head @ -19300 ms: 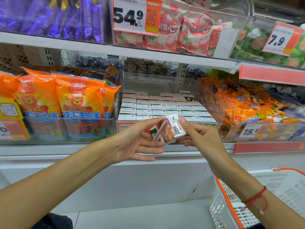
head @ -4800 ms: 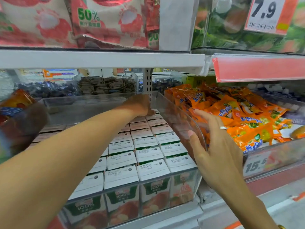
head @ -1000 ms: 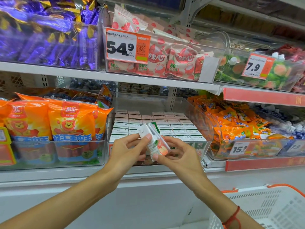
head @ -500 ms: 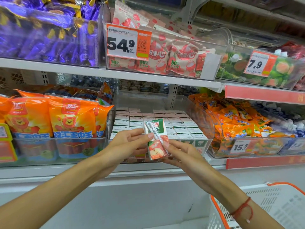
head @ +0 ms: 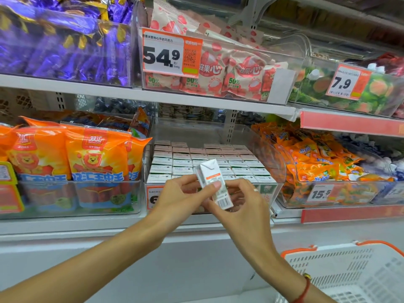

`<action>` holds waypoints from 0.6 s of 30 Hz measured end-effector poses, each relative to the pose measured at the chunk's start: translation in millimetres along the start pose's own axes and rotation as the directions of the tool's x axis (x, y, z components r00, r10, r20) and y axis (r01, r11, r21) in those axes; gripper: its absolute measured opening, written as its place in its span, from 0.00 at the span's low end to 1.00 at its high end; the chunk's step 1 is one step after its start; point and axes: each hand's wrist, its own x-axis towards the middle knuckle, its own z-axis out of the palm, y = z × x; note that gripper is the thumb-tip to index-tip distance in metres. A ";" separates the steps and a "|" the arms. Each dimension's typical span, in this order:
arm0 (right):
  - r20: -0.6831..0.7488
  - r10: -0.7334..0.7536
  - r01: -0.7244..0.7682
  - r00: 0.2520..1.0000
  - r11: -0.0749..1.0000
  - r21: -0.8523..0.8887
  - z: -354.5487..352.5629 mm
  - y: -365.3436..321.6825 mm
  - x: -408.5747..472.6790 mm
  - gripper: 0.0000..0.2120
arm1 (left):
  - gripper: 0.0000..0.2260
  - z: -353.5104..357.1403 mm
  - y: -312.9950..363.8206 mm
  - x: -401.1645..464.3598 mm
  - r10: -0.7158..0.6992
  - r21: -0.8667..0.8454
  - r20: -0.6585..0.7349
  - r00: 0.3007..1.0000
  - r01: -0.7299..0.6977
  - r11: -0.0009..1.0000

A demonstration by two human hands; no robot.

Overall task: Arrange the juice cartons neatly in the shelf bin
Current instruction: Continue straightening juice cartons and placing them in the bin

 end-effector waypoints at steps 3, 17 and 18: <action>0.107 -0.044 0.040 0.993 0.998 0.041 1.8 1.4 -0.1 0.19 | 0.07 -5.9 4.1 2.9 0.047 0.066 -0.067 0.997 -0.043 0.997; 0.603 0.083 -0.477 0.793 0.701 0.531 -35.3 -4.5 22.9 0.24 | 0.23 -32.4 12.3 2.4 0.649 0.623 0.240 0.722 -0.628 0.467; 0.572 0.096 -0.457 0.815 0.714 0.531 -34.4 -5.8 22.3 0.23 | 0.23 -32.5 12.0 1.8 0.673 0.649 0.286 0.682 -0.655 0.388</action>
